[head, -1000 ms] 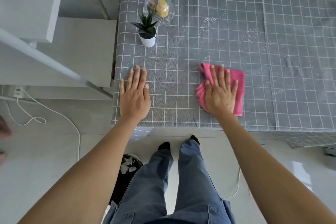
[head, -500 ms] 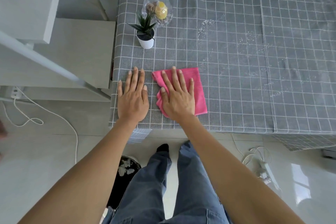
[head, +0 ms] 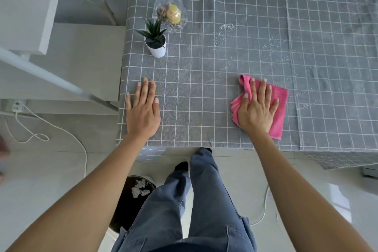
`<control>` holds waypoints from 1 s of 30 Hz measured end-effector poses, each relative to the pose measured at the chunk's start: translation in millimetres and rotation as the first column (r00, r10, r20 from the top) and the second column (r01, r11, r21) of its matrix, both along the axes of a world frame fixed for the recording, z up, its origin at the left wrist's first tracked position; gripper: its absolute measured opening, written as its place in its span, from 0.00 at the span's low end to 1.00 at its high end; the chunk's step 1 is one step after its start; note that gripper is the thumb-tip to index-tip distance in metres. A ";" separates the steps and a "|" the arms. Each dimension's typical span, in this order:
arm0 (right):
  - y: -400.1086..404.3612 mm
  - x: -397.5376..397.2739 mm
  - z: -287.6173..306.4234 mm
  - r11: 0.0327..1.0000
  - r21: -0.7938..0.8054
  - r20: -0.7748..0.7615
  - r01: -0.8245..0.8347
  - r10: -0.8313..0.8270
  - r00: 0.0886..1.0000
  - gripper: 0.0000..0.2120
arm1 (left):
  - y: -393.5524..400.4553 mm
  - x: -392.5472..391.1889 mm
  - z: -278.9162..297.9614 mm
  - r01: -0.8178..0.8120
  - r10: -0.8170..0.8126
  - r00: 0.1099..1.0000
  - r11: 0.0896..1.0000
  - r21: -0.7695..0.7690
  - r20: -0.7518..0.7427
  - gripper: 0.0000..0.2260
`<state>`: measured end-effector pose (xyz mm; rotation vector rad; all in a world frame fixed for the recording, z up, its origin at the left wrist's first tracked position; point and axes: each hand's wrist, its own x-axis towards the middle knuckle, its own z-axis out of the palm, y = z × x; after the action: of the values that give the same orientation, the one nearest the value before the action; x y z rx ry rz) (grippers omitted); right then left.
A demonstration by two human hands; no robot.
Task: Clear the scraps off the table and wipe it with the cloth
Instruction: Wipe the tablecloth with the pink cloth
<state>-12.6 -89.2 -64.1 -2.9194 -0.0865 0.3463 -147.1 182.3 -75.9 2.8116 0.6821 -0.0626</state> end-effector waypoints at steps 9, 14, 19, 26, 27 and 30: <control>60.5 12.1 1.9 0.997 0.072 -0.016 -0.033 0.035 0.999 0.25 | -22.2 89.8 3.4 0.193 -0.192 0.981 0.975 -0.109 0.016 0.23; 105.4 23.8 0.8 0.937 0.086 -0.005 -0.339 0.340 0.940 0.25 | -23.4 110.4 -1.5 0.160 -0.158 0.986 0.987 -0.034 0.056 0.23; 90.3 36.9 -4.5 0.912 0.047 0.011 -0.407 0.407 0.913 0.25 | -23.9 110.2 -0.6 0.155 -0.155 0.988 0.988 -0.020 0.026 0.24; 16.2 91.3 -2.6 0.998 -0.025 -0.011 -0.064 0.063 0.998 0.26 | -23.7 109.5 0.3 0.147 -0.147 0.989 0.989 -0.009 0.004 0.25; 16.9 90.5 -2.0 0.999 -0.017 0.000 -0.042 0.042 0.999 0.26 | -23.9 109.6 0.5 0.145 -0.145 0.989 0.989 -0.009 0.004 0.25; 31.0 83.1 -0.9 1.000 0.015 -0.009 0.016 -0.015 1.000 0.26 | -24.5 109.4 0.6 0.138 -0.137 0.990 0.990 -0.006 0.006 0.25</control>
<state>70.5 -58.3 -65.1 -2.9020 -0.0648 0.3549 -37.6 157.8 -75.2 2.8476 0.4850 -0.0818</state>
